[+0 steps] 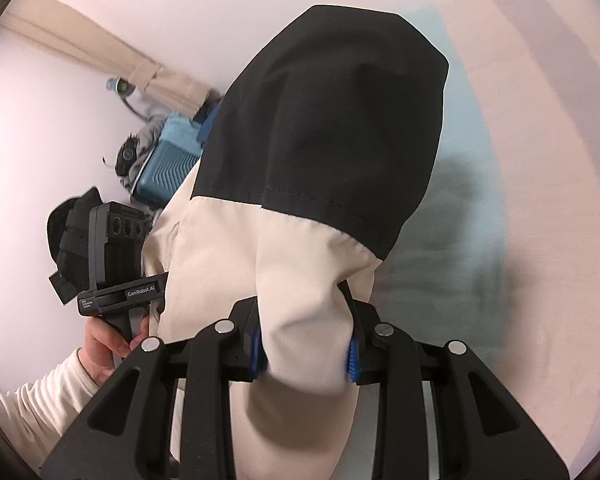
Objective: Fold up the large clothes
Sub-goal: 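Carry the held jacket bundle with both tools toward the bed's headboard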
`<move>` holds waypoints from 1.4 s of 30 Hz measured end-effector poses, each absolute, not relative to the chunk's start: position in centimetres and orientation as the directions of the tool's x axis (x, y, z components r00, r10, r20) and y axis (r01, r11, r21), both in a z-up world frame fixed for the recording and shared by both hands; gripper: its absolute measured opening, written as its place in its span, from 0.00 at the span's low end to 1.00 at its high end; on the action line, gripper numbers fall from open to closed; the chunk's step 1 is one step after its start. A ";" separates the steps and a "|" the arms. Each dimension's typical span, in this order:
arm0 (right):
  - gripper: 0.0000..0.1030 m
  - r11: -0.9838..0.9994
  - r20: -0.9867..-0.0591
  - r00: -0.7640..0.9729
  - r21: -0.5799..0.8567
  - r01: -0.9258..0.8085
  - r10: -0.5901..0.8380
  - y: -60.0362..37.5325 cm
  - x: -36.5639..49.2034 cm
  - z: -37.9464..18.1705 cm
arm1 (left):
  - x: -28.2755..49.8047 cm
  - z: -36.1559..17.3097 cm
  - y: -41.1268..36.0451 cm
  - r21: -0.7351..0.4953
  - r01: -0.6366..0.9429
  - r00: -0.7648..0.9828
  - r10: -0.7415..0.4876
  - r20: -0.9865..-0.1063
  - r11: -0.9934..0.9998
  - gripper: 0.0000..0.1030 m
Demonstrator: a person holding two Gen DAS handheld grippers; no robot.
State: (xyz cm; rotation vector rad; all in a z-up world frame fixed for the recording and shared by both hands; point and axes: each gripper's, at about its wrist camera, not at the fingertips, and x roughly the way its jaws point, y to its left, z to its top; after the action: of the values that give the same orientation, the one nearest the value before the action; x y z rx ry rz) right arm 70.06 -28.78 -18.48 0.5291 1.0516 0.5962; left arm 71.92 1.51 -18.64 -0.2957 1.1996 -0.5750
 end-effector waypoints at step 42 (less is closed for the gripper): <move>0.28 0.845 -0.804 0.572 0.412 0.340 0.161 -108.2 41.9 -5.2 | 58.6 -12.3 -88.5 -0.507 0.689 -0.092 -0.631 -0.770 0.518 0.25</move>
State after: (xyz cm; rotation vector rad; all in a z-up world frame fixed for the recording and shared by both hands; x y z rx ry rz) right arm 41.89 -108.19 -5.21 0.5761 0.9703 -0.1120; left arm 58.63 -88.49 -12.28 0.0588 1.2453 -1.1032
